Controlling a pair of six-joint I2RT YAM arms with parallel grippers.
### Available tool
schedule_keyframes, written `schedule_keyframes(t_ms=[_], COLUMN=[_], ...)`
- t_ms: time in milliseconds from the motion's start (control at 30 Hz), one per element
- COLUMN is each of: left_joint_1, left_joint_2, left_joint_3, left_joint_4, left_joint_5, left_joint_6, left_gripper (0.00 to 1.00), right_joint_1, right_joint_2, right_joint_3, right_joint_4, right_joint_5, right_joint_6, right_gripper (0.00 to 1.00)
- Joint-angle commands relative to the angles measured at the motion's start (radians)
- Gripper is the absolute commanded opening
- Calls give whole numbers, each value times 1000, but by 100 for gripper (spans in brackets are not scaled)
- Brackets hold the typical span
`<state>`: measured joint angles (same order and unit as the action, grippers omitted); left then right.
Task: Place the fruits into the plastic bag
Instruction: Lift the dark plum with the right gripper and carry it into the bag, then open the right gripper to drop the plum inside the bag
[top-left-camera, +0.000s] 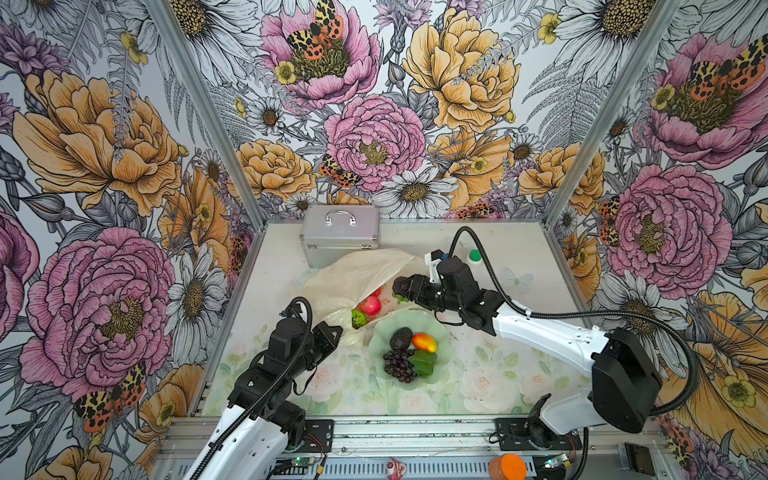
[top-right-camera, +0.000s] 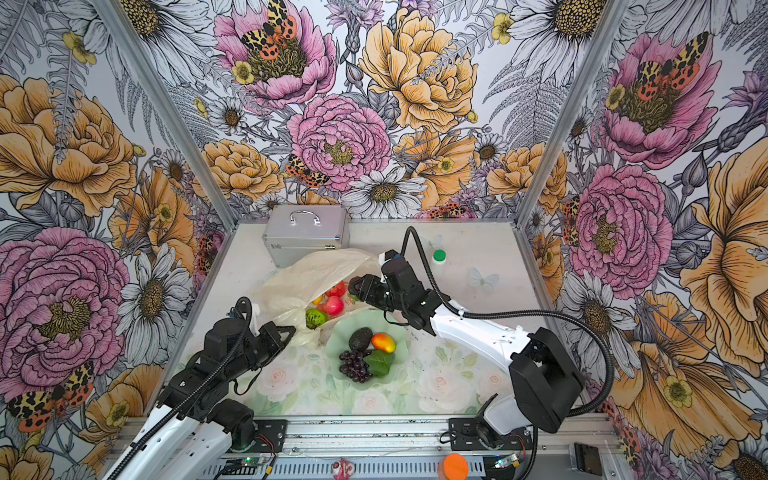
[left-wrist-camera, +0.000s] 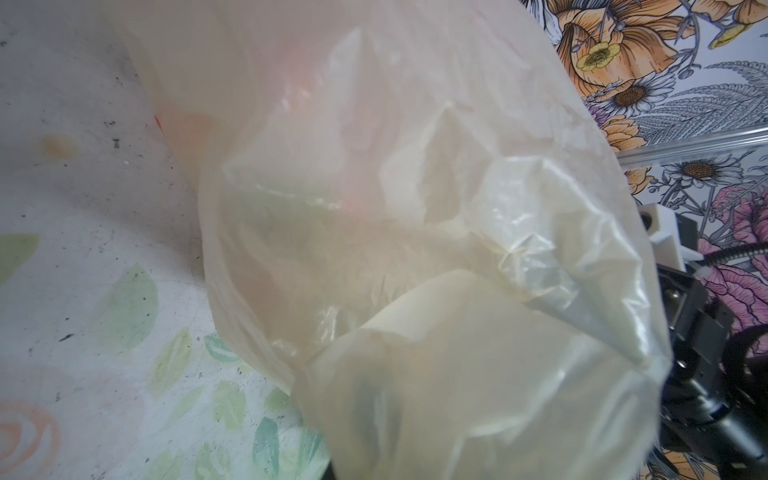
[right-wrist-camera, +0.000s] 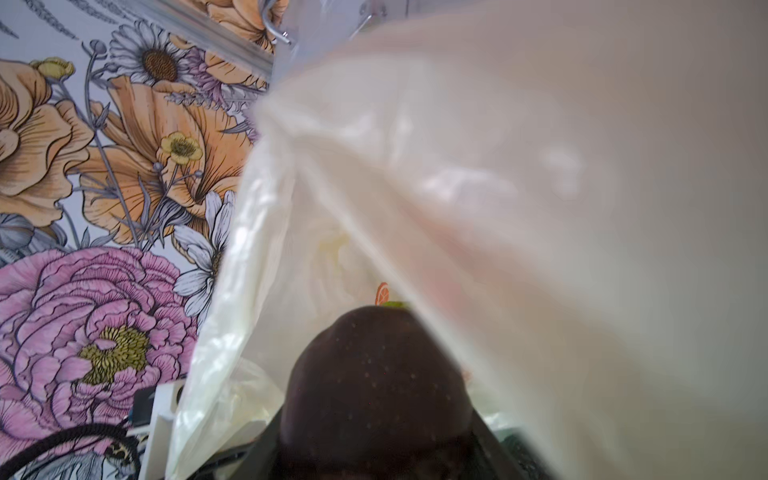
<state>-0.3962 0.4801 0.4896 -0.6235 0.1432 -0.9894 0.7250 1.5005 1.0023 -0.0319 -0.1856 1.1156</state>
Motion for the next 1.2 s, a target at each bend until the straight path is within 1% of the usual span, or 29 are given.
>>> schedule_keyframes(t_ms=[0, 100, 200, 333, 467, 667, 800, 900, 1167], left_joint_1=[-5, -11, -18, -28, -33, -41, -44, -43, -39], left_joint_2=[13, 26, 39, 58, 81, 109, 110, 105, 104], left_joint_3=[35, 46, 46, 46, 49, 58, 58, 51, 41], left_joint_4=[31, 36, 51, 71, 92, 112, 112, 112, 113], left_joint_5=[-5, -15, -20, -25, -25, -29, -30, -34, -29], left_joint_6=[7, 8, 3, -2, -2, 0, 3, 0, 1], left_gripper=[0, 0, 0, 0, 0, 0, 0, 0, 0], right_joint_1=[3, 11, 24, 40, 40, 30, 23, 19, 17], right_joint_2=[55, 92, 127, 159, 206, 294, 333, 358, 385], right_joint_3=[21, 8, 22, 50, 85, 126, 145, 154, 160], right_joint_4=[123, 163, 165, 122, 84, 66, 72, 75, 77], right_joint_5=[144, 233, 314, 436, 483, 490, 476, 454, 442], right_joint_6=[155, 257, 322, 381, 398, 395, 393, 393, 395], right_gripper=[43, 43, 43, 43, 44, 45, 48, 51, 62])
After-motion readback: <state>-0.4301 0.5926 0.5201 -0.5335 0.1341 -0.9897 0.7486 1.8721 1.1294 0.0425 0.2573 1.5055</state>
